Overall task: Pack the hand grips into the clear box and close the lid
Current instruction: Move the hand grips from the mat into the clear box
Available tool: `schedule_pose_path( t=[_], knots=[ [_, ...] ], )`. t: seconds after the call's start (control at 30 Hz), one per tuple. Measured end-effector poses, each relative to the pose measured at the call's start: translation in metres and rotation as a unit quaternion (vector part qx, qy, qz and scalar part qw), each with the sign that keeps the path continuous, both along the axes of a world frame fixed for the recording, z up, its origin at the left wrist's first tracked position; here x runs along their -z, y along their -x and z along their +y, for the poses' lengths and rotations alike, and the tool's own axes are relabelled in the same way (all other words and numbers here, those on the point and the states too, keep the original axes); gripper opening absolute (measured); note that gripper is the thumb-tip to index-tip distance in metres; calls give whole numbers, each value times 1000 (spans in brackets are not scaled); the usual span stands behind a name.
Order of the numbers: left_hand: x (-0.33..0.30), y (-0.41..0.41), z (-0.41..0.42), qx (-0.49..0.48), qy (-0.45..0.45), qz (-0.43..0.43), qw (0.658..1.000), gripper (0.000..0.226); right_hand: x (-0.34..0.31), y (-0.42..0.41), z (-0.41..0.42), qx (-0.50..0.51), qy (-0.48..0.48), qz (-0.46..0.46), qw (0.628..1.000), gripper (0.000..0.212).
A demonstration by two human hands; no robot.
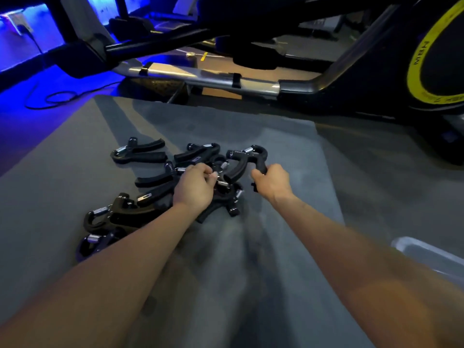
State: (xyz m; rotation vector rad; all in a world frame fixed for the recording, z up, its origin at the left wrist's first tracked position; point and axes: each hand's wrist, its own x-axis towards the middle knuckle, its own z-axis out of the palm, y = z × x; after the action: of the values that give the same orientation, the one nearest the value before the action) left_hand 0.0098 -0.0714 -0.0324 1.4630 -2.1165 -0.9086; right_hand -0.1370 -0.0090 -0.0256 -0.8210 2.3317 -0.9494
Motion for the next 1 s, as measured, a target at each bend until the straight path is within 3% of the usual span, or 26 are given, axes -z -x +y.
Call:
schedule_pose_path(
  t=[0.1,0.27,0.4,0.57,0.73,0.87,1.0],
  knots=[
    [-22,37,23,42,-32,33,998,30,-19,23,38,-4,8,22,1000,29],
    [-53,98,78,90,-75,69,991,30,-49,56,105,-49,18,90,995,8],
    [-62,135,117,73,-167,49,982,40,-63,74,151,-75,38,139,987,12],
    [-75,162,152,34,-348,198,916,53,-74,83,187,-110,68,149,980,35],
    [-83,176,175,51,-427,257,865,41,-89,97,222,-137,90,103,981,39],
    [-85,192,207,75,-454,311,832,40,-93,115,255,-57,132,-20,989,30],
    [-89,215,254,134,-448,272,841,18,-86,144,296,29,52,70,996,33]
  ],
)
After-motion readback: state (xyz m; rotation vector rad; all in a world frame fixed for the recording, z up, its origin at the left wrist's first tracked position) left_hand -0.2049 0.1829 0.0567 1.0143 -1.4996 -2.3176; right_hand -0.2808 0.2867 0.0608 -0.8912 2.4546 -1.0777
